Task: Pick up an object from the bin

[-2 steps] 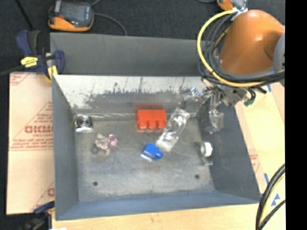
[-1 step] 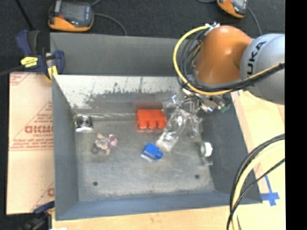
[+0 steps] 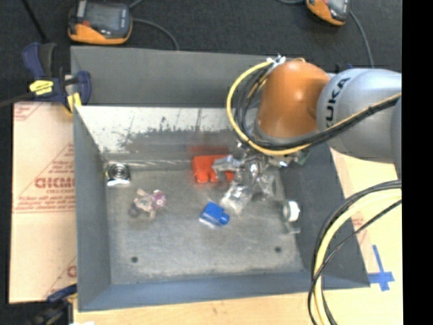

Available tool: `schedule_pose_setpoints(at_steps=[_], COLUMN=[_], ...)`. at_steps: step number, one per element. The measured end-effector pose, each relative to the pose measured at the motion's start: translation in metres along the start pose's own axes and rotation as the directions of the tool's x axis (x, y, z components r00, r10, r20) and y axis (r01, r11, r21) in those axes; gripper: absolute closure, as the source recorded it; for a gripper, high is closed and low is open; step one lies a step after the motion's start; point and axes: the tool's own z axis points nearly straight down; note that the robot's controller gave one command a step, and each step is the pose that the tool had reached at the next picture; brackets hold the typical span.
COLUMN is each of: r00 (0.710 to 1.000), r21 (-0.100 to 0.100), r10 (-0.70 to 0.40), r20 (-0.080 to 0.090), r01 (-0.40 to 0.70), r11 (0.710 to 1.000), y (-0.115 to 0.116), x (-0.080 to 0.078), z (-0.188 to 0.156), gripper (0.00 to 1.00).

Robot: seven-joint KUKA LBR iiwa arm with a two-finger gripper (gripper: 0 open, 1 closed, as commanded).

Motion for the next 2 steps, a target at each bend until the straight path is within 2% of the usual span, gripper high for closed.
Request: schedule_pose_setpoints(at_steps=[1,2], r00=[1.0,1.0], r21=[-0.001,-0.002], r10=[0.003,0.005], r20=[-0.003,-0.001], r01=[-0.003,-0.005], r11=[1.0,1.0], y=[-0.0006,-0.0002], x=[0.0014,0.0006], z=[-0.0006,-0.0005], gripper=[1.0,0.0])
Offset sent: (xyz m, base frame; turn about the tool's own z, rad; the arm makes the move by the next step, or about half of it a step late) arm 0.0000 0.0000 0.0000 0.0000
